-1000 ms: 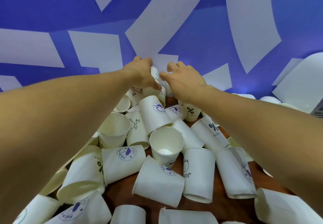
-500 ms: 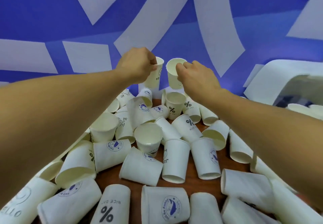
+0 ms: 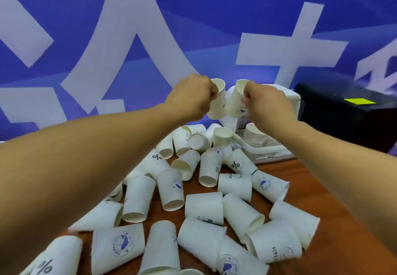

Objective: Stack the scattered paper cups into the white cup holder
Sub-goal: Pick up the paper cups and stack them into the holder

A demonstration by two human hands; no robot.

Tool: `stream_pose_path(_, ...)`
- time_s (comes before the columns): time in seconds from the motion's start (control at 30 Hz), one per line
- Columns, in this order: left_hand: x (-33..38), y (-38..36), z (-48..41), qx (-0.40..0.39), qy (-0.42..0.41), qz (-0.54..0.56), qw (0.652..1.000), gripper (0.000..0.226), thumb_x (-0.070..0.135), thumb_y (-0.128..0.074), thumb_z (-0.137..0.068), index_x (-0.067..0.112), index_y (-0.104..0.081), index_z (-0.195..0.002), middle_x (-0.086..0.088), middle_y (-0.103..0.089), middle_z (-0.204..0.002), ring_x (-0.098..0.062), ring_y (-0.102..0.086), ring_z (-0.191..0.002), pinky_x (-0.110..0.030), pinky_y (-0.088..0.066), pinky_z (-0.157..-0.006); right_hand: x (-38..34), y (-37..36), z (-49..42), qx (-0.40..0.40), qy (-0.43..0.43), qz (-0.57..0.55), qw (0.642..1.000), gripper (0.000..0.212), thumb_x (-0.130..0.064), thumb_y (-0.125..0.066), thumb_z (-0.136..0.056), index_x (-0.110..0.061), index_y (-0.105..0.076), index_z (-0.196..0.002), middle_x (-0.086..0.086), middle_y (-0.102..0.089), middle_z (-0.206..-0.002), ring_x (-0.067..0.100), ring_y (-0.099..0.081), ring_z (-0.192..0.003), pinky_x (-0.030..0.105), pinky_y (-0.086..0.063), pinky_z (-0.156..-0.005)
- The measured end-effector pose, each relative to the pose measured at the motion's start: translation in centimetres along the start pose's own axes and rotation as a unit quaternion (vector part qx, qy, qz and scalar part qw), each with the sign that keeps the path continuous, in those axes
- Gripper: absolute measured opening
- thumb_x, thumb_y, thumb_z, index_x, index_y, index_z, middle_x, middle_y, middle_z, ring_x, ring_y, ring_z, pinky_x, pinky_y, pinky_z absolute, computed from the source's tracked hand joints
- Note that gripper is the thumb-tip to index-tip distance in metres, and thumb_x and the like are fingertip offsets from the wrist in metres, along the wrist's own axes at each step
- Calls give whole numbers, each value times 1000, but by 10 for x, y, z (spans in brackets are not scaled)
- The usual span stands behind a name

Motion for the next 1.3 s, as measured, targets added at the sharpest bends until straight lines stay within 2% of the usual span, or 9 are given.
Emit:
stream_pose_path(0.1,49,-13,-18,3,-31,-1,1000,18,19,-52,-95,17,-67,-85,-6,-51,-75,-35,-53,-75,-35,-38,-58,50,11,11,7,-28,37,999,16,-24,-57,-94,-10,-50,-97,15,-63,-91,31,-48,-71,35,-38,-57)
stream_pose_path(0.2,79,-35,-34,12,-39,12,999,18,19,-54,-93,17,-66,-80,-4,-49,-66,-34,-53,-72,-37,-44,-57,89,9,18,9,-50,51,997,14,-21,-60,-92,-13,-50,-99,14,-64,-95,32,-54,-75,35,-44,-59)
stream_pose_path(0.37,102,-77,-55,6,-48,40,998,19,25,-53,-94,23,-72,-94,-7,-61,-81,-34,-53,-75,-34,-44,-59,130,-23,21,-19,-63,58,996,22,-18,-66,-87,-17,-50,-101,12,-64,-99,32,-61,-81,43,-56,-67)
stream_pose_path(0.5,108,-104,-62,-3,-54,50,997,19,26,-53,-93,24,-72,-92,-7,-63,-82,-34,-57,-77,-36,-48,-60,146,-52,20,-28,-58,64,996,10,-17,-57,-92,-17,-48,-95,10,-58,-85,29,-53,-70,38,-48,-57)
stream_pose_path(0.67,110,-131,-61,-38,-62,28,997,18,23,-56,-94,25,-73,-94,-5,-55,-78,-30,-53,-73,-30,-33,-58,149,-85,26,-67,-38,47,996,3,-15,-52,-95,-16,-50,-94,10,-58,-84,28,-51,-70,37,-45,-59)
stream_pose_path(0.8,105,-152,-61,-70,-45,41,996,26,13,-58,-92,27,-75,-107,-9,-69,-96,-32,-60,-80,-33,-47,-63,149,-107,28,-95,-28,39,994,8,-10,-52,-90,-16,-56,-93,7,-60,-85,26,-44,-69,34,-39,-58)
stream_pose_path(0.93,112,-170,-56,-103,-47,21,993,35,6,-51,-94,23,-73,-114,-12,-68,-104,-32,-58,-81,-31,-41,-64,154,-125,33,-121,-26,28,992,10,-6,-53,-85,-15,-57,-86,7,-55,-80,27,-44,-66,33,-33,-57)
stream_pose_path(1.17,117,-182,-56,-99,-59,6,993,35,2,-48,-91,15,-72,-112,-12,-69,-108,-34,-64,-88,-39,-55,-76,164,-139,38,-120,-41,12,992,9,-9,-53,-84,-17,-56,-80,8,-58,-74,27,-44,-62,31,-30,-51)
stream_pose_path(1.3,117,-180,-50,-96,-55,5,994,36,2,-53,-93,13,-65,-125,-13,-66,-119,-32,-64,-98,-36,-51,-80,160,-134,38,-117,-46,20,992,7,-14,-52,-88,-15,-59,-87,11,-61,-87,27,-45,-67,31,-31,-55)
Point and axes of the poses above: each hand's wrist, its own z-axis away from the middle knuckle, its own y-axis out of the back of the hand, x = y × z, the point moved 8 cm from there along -z, towards the middle knuckle
